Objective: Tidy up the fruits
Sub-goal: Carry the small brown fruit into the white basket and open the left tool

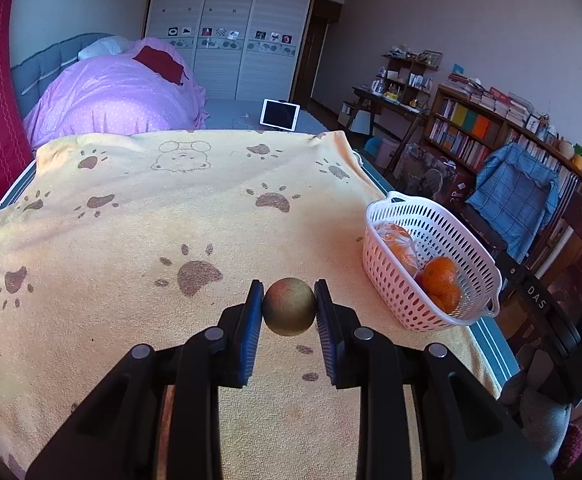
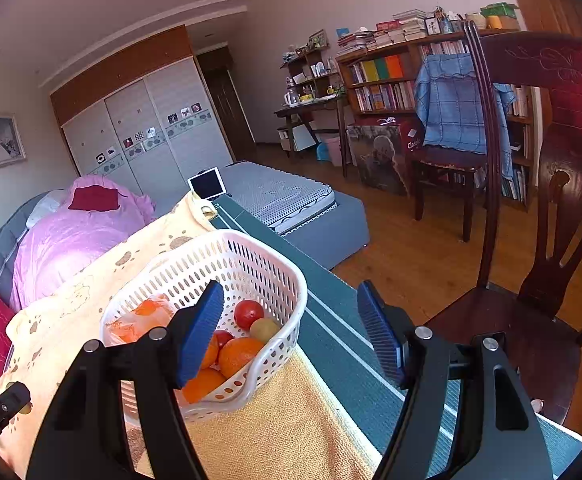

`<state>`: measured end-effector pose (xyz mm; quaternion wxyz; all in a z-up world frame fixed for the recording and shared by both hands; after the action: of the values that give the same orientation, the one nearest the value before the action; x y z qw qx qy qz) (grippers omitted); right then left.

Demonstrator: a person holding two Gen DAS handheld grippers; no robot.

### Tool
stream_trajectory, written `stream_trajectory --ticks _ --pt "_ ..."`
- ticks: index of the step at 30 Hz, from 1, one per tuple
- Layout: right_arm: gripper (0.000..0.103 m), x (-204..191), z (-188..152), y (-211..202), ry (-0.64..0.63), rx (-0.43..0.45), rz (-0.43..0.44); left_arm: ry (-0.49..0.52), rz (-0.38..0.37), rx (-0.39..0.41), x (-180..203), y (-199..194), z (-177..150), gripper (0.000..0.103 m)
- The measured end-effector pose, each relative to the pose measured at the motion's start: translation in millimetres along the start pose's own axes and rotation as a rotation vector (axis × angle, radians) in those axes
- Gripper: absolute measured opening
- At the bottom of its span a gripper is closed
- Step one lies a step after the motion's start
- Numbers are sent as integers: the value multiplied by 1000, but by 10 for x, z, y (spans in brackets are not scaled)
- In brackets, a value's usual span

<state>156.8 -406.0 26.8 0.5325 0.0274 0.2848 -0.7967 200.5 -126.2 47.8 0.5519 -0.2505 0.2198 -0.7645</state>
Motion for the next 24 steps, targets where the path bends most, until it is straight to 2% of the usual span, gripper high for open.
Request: stream_trajectory --ticks 14,24 --pt "71 68 4 16 44 -5 9 128 -134 35 998 221 359 26" --pt "71 83 6 18 51 -5 7 145 -176 8 1290 521 332 27"
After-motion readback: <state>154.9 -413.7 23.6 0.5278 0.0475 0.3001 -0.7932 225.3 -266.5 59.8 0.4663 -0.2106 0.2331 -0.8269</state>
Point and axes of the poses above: each gripper's, at about its wrist camera, not at the fingertips, and y roughly the way its jaws point, x to its right, z to its top, the point moved 7 cm from there along y, roughly the way its jaws point, and after that the axes turned 4 degrees about z, right-handed, at the moved point
